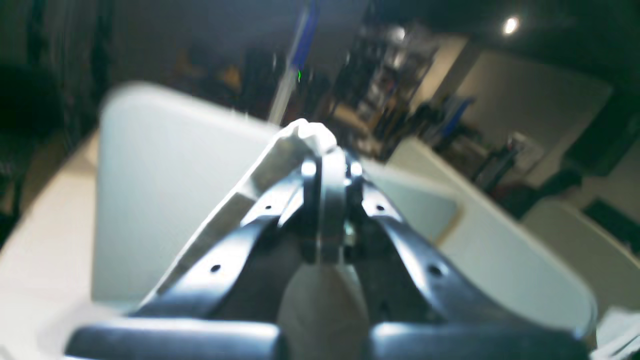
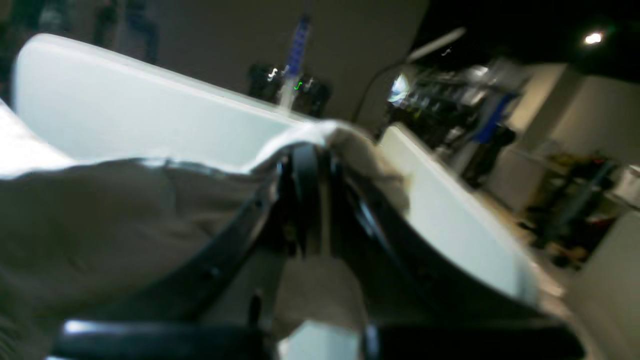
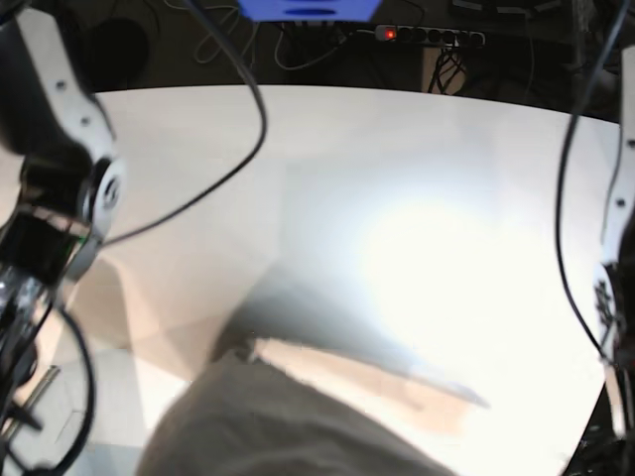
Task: Layout the t-shirt on the table in an organized manner, then fold the t-shirt properly
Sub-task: 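Lift the t-shirt with both grippers and shake it out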
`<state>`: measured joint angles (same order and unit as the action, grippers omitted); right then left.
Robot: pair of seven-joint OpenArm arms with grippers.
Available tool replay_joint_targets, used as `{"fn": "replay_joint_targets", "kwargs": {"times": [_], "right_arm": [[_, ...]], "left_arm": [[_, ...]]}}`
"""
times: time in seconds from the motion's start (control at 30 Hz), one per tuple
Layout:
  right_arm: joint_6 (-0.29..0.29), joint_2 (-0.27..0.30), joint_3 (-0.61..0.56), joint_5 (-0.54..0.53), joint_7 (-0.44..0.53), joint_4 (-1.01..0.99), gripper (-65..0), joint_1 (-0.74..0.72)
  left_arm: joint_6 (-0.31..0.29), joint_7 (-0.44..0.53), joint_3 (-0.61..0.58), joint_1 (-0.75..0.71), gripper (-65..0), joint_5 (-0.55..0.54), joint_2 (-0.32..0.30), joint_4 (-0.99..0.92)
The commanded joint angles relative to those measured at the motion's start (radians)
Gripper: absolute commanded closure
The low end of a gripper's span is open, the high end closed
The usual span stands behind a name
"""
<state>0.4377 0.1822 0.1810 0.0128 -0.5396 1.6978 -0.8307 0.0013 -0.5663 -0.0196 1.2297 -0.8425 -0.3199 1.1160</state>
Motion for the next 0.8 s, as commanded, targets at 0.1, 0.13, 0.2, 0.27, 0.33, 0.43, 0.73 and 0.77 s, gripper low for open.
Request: {"fn": "replay_joint_targets", "kwargs": {"times": [0.1, 0.13, 0.2, 0.27, 0.33, 0.43, 0.73, 0.77], "right_arm": [[0.0, 0.06, -0.001, -0.014, 0.039, -0.018, 0.0, -0.112], [0.0, 0.069, -0.001, -0.014, 0.039, -0.017, 0.0, -0.114], [0.002, 0.081, -0.001, -0.015, 0.034, -0.005, 0.0, -0.105], [0.002, 0.084, -0.001, -0.017, 0.037, 0.023, 0.0, -0.025], [0.002, 0.081, -0.001, -0.018, 0.039, 0.081, 0.0, 0.07], [0.002, 0.06, 0.001, -0.018, 0.049, 0.149, 0.0, 0.245], [0.002, -0.1, 0.042, -0.018, 0.25, 0.256, 0.0, 0.781], [0.002, -0.114, 0.042, -0.018, 0.276, 0.256, 0.0, 0.831]], "left_arm": [[-0.005, 0.021, 0.005, 0.049, 0.0, -0.007, -0.029, 0.019], [-0.005, 0.021, 0.007, 0.046, 0.0, -0.007, -0.037, 0.019], [-0.005, 0.021, 0.01, 0.009, 0.0, -0.01, -0.04, 0.016], [-0.005, 0.021, 0.011, -0.06, 0.0, -0.016, -0.051, 0.034], [-0.005, 0.021, 0.011, -0.143, 0.0, -0.016, -0.072, 0.091], [-0.005, 0.019, 0.011, -0.275, 0.0, -0.008, -0.078, 0.164], [-0.005, 0.019, 0.137, -0.81, 0.0, -0.016, -0.129, 0.416], [-0.005, 0.019, 0.162, -0.868, 0.0, -0.016, -0.126, 0.444]]}}
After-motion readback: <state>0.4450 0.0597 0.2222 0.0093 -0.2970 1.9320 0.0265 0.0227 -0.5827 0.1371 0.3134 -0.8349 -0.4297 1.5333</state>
